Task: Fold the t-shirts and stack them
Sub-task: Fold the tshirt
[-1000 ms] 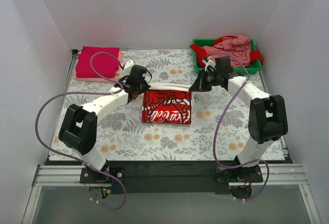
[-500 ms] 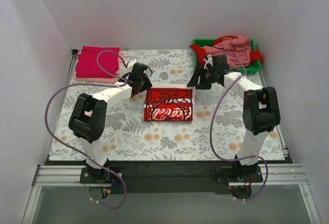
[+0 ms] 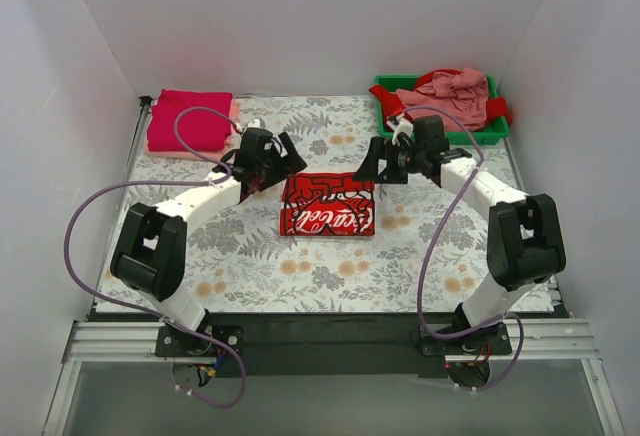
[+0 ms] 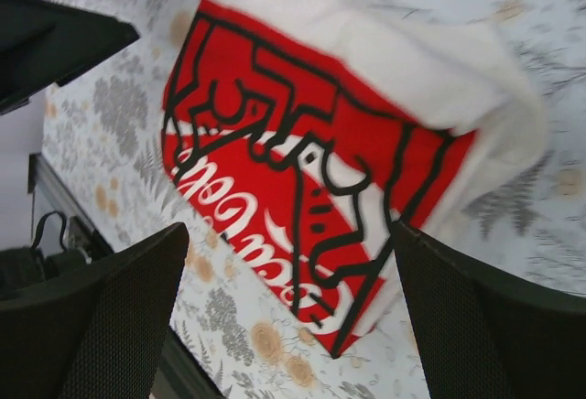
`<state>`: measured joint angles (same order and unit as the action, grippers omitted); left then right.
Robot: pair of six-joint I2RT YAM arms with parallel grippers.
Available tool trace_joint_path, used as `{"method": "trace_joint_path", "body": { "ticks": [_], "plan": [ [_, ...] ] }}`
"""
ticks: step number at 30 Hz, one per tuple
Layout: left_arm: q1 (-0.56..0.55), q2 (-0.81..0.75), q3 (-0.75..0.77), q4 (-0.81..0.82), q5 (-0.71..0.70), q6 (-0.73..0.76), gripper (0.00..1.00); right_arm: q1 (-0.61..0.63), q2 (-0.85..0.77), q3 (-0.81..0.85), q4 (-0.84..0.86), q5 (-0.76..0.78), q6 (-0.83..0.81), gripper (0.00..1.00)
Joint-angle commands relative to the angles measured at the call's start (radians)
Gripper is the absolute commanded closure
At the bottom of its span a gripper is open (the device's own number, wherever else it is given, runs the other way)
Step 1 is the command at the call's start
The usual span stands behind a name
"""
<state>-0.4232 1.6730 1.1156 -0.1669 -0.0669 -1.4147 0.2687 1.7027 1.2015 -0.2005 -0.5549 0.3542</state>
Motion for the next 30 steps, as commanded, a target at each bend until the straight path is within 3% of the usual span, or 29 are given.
{"method": "trace_joint_path", "body": {
  "ticks": [1, 6, 19, 26, 30],
  "plan": [
    [-0.019, -0.078, -0.089, 0.085, 0.188, -0.016, 0.09, 0.069, -0.075, -0.124, 0.126, -0.125, 0.011, 0.02],
    [-0.025, -0.053, -0.181, 0.121, 0.231, -0.047, 0.08, 0.095, -0.049, -0.235, 0.191, -0.125, 0.037, 0.02],
    [-0.026, -0.101, -0.310, 0.093, 0.136, -0.075, 0.07, 0.089, -0.029, -0.362, 0.178, 0.053, -0.008, 0.02],
    [-0.026, -0.243, -0.275, 0.047, 0.079, -0.034, 0.06, 0.090, -0.208, -0.270, 0.064, 0.125, -0.066, 0.02],
    [-0.025, -0.268, -0.237, -0.022, -0.040, 0.014, 0.06, 0.087, -0.365, -0.342, 0.046, 0.252, -0.046, 0.02]
  ]
}}
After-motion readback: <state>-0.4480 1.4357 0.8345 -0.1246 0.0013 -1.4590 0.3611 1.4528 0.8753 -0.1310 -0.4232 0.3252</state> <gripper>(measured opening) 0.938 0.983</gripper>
